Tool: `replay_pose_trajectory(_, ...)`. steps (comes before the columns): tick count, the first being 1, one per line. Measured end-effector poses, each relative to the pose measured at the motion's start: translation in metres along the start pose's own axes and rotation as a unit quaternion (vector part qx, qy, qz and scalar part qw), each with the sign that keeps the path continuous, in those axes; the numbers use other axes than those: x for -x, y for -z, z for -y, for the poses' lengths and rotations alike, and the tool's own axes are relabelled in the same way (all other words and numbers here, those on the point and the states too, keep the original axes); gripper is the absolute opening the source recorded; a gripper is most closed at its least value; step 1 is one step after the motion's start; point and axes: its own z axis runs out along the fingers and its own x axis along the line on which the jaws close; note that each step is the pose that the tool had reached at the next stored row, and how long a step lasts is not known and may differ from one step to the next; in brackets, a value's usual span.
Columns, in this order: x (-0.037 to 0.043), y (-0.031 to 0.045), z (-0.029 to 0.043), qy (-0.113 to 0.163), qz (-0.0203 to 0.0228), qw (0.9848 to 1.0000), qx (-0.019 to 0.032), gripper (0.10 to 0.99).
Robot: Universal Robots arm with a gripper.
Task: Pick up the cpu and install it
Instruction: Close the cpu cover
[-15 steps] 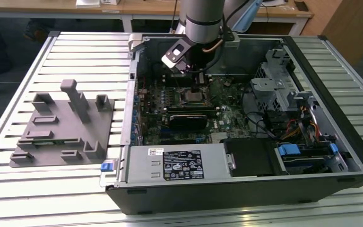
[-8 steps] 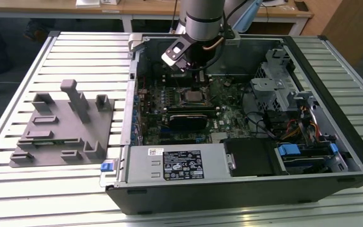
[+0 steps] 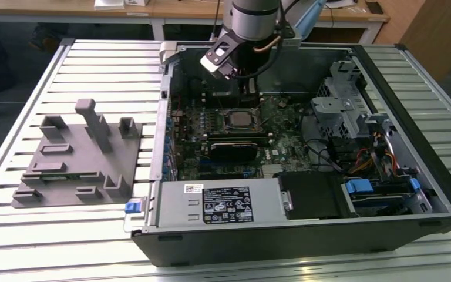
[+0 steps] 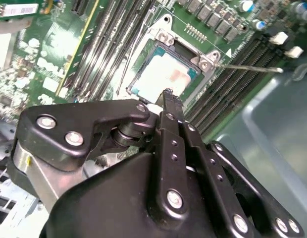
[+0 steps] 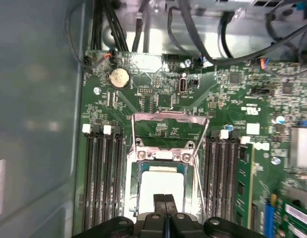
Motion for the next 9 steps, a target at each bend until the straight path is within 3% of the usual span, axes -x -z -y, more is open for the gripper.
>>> replay_pose_trajectory(4,0.0004,0.0138,-0.0003,0.0,0.0002,1.0,-0.0001,0.106)
replay_pose_trajectory(9,0.0077,0.0144,0.0,0.0,0.0001,1.0,-0.0001,0.106)
